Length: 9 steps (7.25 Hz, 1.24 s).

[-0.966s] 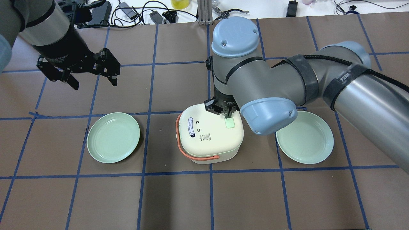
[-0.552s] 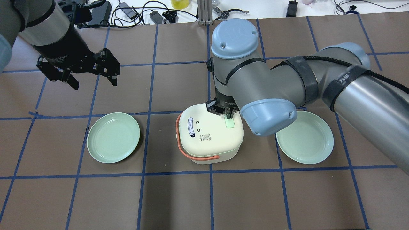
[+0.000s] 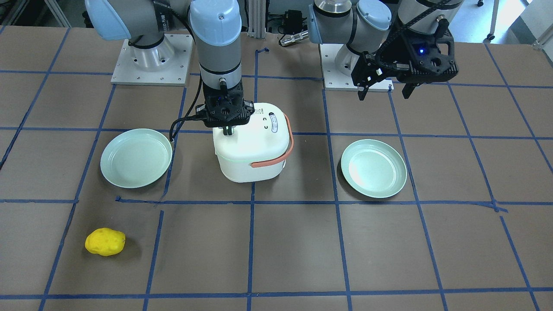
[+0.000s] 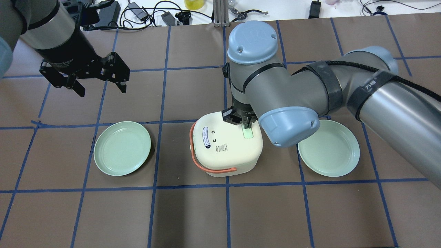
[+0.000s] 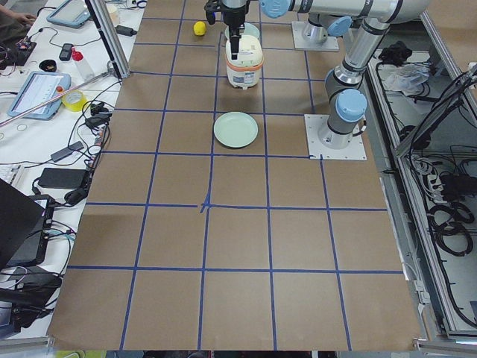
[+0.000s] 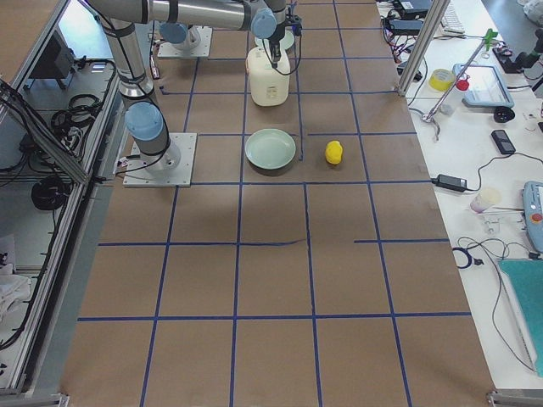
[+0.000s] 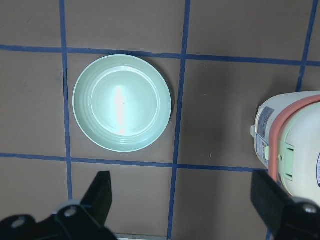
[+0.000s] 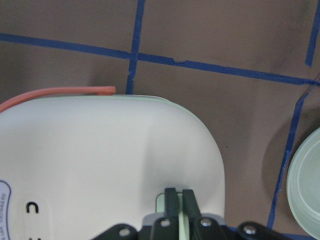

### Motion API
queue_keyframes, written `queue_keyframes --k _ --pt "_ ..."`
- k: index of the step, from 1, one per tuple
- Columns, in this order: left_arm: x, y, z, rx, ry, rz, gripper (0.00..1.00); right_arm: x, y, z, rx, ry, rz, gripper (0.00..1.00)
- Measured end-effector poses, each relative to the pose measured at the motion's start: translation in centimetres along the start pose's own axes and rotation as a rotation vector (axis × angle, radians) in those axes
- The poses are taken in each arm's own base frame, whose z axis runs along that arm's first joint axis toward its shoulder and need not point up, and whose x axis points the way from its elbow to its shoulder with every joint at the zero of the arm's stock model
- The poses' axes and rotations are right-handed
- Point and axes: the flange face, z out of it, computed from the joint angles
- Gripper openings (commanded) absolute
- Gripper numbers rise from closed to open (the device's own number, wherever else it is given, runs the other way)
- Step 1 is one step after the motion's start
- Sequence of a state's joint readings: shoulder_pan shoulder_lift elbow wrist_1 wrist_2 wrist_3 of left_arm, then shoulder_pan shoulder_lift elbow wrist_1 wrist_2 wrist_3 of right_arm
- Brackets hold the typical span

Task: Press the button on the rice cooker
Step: 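Press the green button down with the closed right gripper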

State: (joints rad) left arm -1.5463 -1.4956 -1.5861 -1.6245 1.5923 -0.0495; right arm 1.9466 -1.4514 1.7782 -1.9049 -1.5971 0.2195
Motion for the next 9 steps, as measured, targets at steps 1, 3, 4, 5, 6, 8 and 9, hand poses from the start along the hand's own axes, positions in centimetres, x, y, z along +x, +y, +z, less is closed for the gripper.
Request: queue_keyframes --k 1,3,4,5,6,8,9 --pt "0.0 0.0 0.0 0.0 0.0 0.0 1.0 0.0 0.03 0.05 -0.002 0.001 0.0 0.18" --pt "0.0 0.0 0.0 0.0 0.0 0.0 1.0 0.1 0.16 0.03 -0.014 0.006 0.001 0.18" --pt "0.0 0.0 0.0 0.0 0.0 0.0 1.0 0.17 0.31 0.0 -0.03 0.009 0.002 0.18" --pt "0.0 0.0 0.0 0.0 0.0 0.0 1.0 0.18 0.42 0.01 -0.042 0.011 0.001 0.18" --pt "0.0 0.0 0.0 0.0 0.0 0.0 1.0 0.17 0.44 0.1 -0.047 0.011 0.001 0.18" --pt "0.0 0.0 0.0 0.0 0.0 0.0 1.0 0.04 0.4 0.12 -0.045 0.005 0.001 0.76" --pt "0.0 0.0 0.0 0.0 0.0 0.0 1.0 0.1 0.33 -0.27 -0.04 0.007 0.003 1.0"
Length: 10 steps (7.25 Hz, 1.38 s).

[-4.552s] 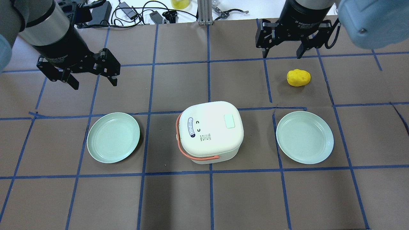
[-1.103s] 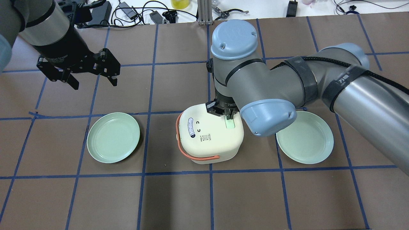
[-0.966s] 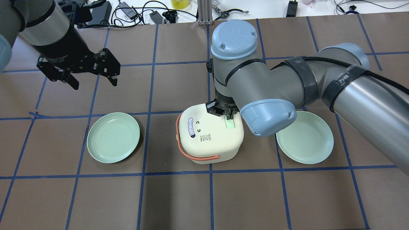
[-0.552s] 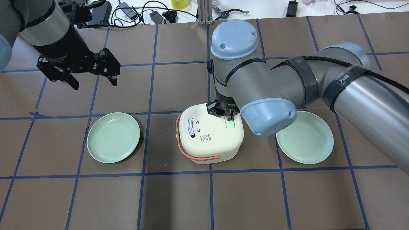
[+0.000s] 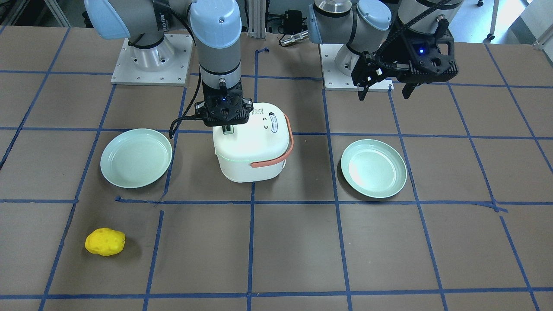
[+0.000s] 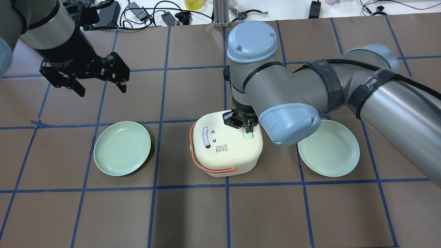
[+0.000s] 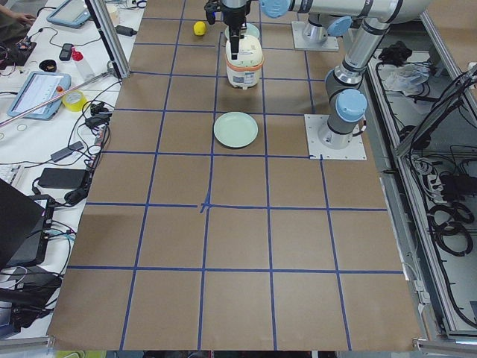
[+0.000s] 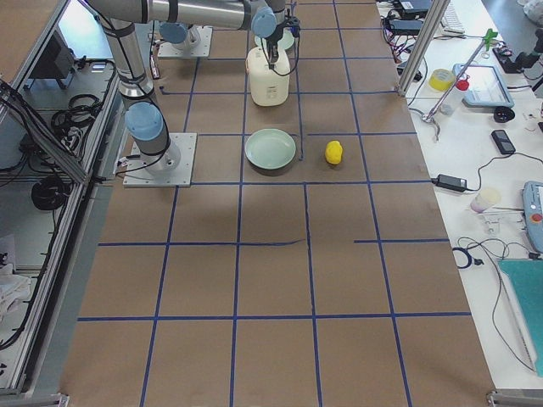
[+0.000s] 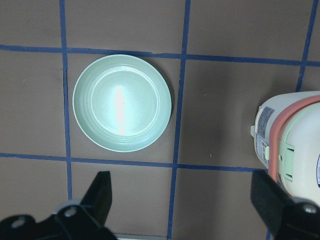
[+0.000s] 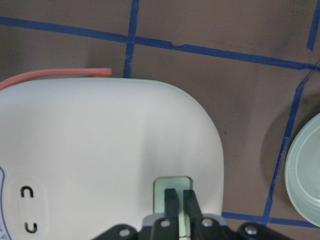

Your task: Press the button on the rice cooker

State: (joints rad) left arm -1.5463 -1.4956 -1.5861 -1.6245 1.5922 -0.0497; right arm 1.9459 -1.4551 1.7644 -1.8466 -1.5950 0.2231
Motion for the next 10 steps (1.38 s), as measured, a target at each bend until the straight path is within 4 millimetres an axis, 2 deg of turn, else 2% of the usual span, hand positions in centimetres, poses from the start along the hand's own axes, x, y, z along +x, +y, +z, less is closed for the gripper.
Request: queue_keyframes --k 1,2,3,4,6,7,8,10 --pt "0.0 0.0 0.0 0.0 0.0 0.0 1.0 0.2 0.0 -1.3 0.014 0.0 0.007 1.0" --pt "0.0 0.0 0.0 0.0 0.0 0.0 1.0 0.4 0.1 -3.6 0.019 0.003 0.015 1.0" --pt "0.0 0.0 0.0 0.0 0.0 0.0 1.0 1.0 0.0 -6.7 0.009 0.02 0.024 1.0" --pt "0.0 0.0 0.0 0.0 0.0 0.0 1.0 2.4 -0.5 -9.7 0.011 0.033 0.048 1.0" --pt "0.0 0.0 0.0 0.0 0.0 0.0 1.0 7.9 -3.0 -14.8 0.059 0.011 0.157 1.0" --pt "0.0 0.0 0.0 0.0 0.0 0.0 1.0 11.1 -4.1 -16.6 0.087 -0.018 0.218 1.0" --pt "0.0 0.0 0.0 0.0 0.0 0.0 1.0 13.7 -4.8 -17.7 0.107 -0.033 0.265 1.0" --pt "0.0 0.0 0.0 0.0 0.0 0.0 1.0 15.9 -5.2 -18.4 0.124 -0.038 0.298 1.0"
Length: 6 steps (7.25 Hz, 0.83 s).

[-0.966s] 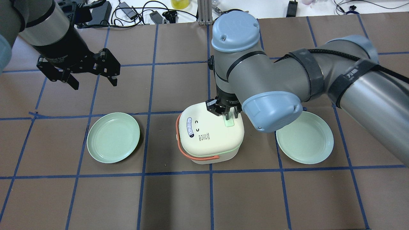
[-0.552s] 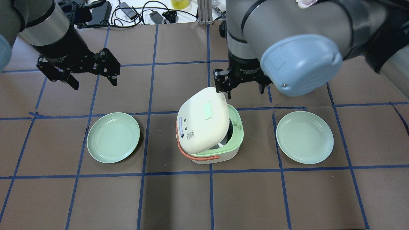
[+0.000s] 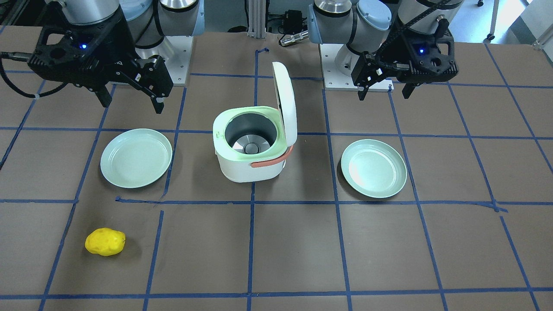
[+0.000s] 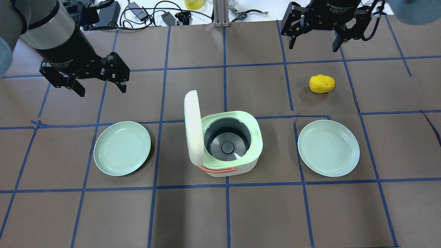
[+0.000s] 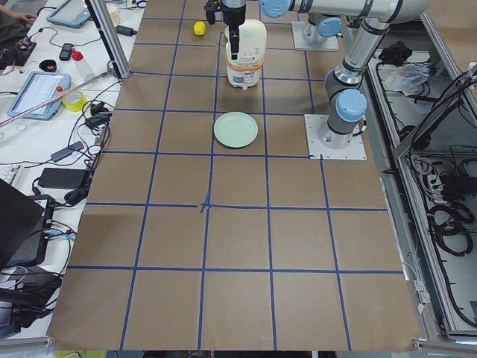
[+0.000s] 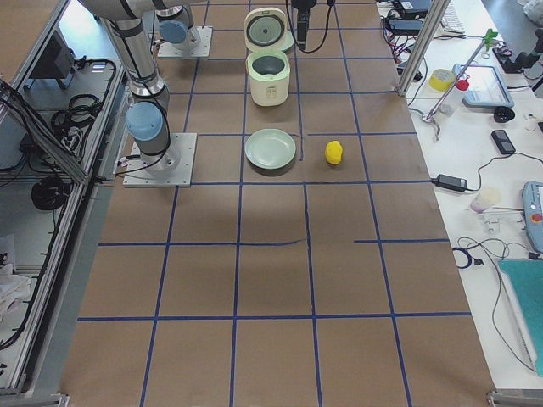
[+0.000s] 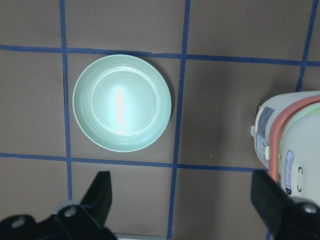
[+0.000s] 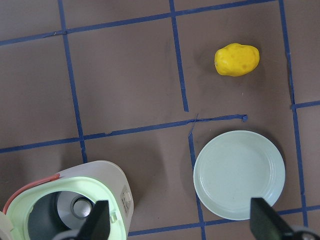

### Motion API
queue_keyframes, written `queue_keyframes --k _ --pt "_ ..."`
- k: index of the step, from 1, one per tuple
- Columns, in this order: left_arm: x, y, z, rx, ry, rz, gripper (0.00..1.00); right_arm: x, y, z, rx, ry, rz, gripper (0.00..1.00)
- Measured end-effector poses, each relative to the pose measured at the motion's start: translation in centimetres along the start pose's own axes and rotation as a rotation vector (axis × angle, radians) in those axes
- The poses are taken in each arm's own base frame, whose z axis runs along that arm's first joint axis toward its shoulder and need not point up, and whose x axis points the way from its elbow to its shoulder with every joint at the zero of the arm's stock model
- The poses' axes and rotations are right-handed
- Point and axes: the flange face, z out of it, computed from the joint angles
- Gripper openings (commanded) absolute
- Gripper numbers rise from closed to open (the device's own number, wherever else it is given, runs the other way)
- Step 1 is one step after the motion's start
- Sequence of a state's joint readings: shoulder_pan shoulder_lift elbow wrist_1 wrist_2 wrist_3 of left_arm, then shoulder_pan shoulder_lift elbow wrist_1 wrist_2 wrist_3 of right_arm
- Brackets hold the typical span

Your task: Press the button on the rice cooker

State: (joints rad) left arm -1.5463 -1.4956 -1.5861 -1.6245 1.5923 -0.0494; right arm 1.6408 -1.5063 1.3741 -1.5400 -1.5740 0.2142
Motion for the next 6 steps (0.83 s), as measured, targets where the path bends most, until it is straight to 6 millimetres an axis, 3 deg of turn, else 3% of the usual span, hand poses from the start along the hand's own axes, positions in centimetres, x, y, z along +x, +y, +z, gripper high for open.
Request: queue_keyframes --k 6 --pt "0.0 0.0 0.0 0.0 0.0 -0.001 1.0 0.23 -0.4 0.29 0.034 0.003 -0.001 1.0"
